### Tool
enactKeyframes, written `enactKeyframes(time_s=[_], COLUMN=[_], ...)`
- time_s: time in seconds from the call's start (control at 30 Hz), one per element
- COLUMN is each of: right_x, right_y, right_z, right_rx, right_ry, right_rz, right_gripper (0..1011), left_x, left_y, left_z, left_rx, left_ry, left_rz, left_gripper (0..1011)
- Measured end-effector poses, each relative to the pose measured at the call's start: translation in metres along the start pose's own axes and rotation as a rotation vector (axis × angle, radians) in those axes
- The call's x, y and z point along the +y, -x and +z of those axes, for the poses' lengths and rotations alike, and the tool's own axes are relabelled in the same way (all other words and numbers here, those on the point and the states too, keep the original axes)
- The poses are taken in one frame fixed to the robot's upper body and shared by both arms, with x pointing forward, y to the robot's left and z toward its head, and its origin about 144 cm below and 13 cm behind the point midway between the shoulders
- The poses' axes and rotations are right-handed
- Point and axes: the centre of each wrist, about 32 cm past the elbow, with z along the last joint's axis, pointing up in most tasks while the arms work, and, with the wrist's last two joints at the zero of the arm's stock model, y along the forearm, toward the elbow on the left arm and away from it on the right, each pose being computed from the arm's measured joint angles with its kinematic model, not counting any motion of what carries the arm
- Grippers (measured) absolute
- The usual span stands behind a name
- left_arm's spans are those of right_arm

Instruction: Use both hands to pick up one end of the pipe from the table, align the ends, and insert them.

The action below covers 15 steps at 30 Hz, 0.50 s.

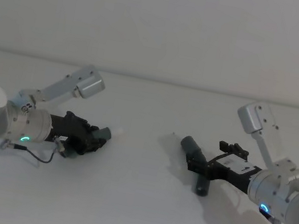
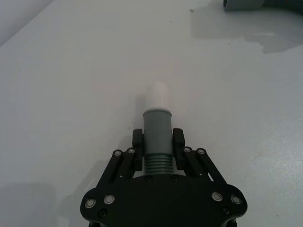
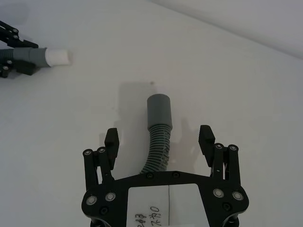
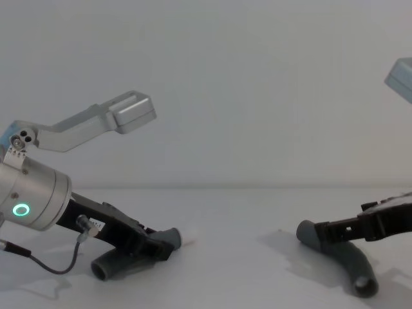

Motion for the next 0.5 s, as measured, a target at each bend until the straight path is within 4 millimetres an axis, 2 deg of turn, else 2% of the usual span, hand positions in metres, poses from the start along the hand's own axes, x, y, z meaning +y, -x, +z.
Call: enactKeyframes(time_s=[0.5], right_x=[0.0082], right_y=[-0.0008], right_z=[-0.0029], right_rx=[0.023], right_ry=[0.042], right_rz=[-0.003], right_gripper=[1001], left_x=[0.0], left_y=[0.0], left_z=[0.0], left_rx=[0.0], left_ry=[0.0], left_rz=[0.0], left_gripper=[364])
